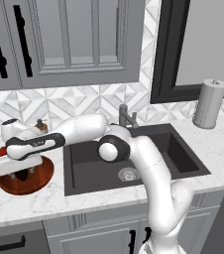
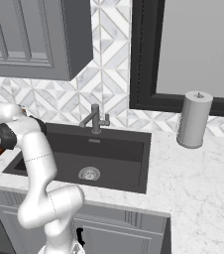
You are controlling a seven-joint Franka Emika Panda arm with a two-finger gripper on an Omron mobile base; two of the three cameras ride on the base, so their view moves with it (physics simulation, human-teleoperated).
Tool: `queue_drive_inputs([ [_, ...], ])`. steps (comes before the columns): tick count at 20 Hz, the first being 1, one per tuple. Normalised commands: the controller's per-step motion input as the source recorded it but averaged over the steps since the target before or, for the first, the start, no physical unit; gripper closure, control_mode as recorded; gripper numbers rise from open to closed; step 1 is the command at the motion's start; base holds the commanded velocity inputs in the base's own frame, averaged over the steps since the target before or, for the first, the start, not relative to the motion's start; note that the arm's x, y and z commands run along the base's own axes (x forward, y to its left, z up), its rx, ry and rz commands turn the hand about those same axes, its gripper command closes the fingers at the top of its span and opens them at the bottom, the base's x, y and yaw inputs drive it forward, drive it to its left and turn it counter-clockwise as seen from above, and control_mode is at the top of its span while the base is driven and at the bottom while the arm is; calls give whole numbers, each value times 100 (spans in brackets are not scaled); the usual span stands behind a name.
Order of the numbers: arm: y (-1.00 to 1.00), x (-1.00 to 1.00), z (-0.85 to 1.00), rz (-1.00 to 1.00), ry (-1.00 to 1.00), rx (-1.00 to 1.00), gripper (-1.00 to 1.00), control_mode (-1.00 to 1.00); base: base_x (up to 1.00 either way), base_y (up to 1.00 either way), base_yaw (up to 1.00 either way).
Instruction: Pick the avocado from the sink and place it in the bowl. Then pick the bowl and place it in the microwave. Then close the microwave door and press the start button.
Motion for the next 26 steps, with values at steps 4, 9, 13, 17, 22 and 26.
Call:
queue_drive_inputs([
  [4,-28,-34,20,0,-7,5,-100,-100,0,0,0],
  [9,-53,-29,32,0,-7,13,-100,-100,0,0,0],
  [13,-73,-18,24,-1,-2,19,-100,-100,0,0,0],
  [17,-64,-4,25,-1,0,18,-100,-100,0,0,0],
  [22,-39,1,8,-1,4,7,-100,-100,0,0,0],
  [26,-45,1,0,0,6,5,-100,-100,0,0,0],
])
